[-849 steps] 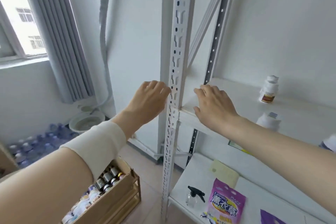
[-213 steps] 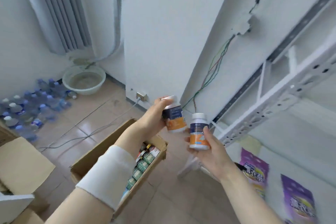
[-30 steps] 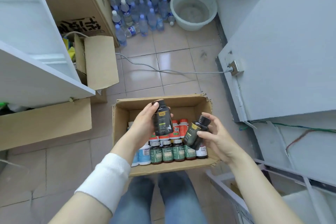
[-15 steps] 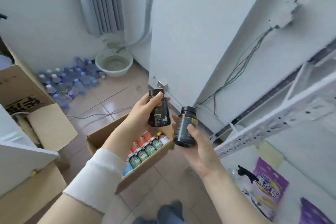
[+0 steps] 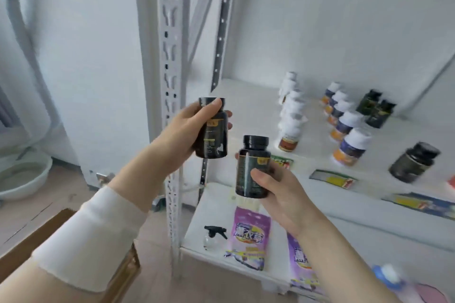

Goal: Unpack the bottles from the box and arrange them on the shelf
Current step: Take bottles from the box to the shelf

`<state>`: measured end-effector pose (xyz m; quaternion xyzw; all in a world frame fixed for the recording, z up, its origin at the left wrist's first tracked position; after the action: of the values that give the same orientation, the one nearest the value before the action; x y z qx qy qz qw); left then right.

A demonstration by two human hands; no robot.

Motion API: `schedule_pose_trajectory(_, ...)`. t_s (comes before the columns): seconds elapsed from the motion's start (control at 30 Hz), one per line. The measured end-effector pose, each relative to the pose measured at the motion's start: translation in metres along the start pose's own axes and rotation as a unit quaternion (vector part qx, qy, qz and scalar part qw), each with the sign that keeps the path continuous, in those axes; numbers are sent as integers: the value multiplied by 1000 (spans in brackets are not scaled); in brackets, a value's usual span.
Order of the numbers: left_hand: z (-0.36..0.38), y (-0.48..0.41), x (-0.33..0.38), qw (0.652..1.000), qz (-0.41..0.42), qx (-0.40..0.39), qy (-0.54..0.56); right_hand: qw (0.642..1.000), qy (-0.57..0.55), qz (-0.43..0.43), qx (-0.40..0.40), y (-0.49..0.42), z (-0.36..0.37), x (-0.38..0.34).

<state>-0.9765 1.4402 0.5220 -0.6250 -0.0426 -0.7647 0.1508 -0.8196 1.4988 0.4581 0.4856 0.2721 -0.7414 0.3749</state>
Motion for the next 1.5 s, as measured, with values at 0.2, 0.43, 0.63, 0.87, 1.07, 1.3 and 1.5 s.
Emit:
schedule_pose_trajectory(0.2,174,-62,4,994,35,-103,-27,991,59,-82,88,88,-131,-109)
schedule_pose_trajectory(0.43,303,-138,-10,975,32,-192,-106,961,130,-142,198,140,-233,-196)
schedule_pose_trajectory(0.63,349,-212,-26,954,30,-221,-200,928,230,-114,270,123,-292,-238)
schedule_pose_trajectory(0.87,367,-312,-63,906,15,-235,-352,887,345,-13,307,66,-346,-240)
schedule_pose_trajectory(1.07,382,-356,-92,830,-14,-305,-467,854,428,103,276,34,-377,-220)
schedule_pose_trajectory(1.3,390,-356,-103,772,-25,-341,-536,837,476,144,228,21,-372,-209)
schedule_pose_trajectory(1.5,391,-353,-115,739,-23,-342,-579,813,511,167,221,20,-371,-203)
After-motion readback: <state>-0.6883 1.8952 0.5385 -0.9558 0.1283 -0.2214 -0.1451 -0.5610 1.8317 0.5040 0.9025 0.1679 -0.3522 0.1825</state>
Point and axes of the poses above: each hand's wrist, its own y-axis away from the middle knuckle, its own z-axis out of the palm, x = y × z, the point moved 4 cm from there along -y, towards the middle knuckle, and after that the axes turned 8 degrees about -x, right-handed, at the moved point
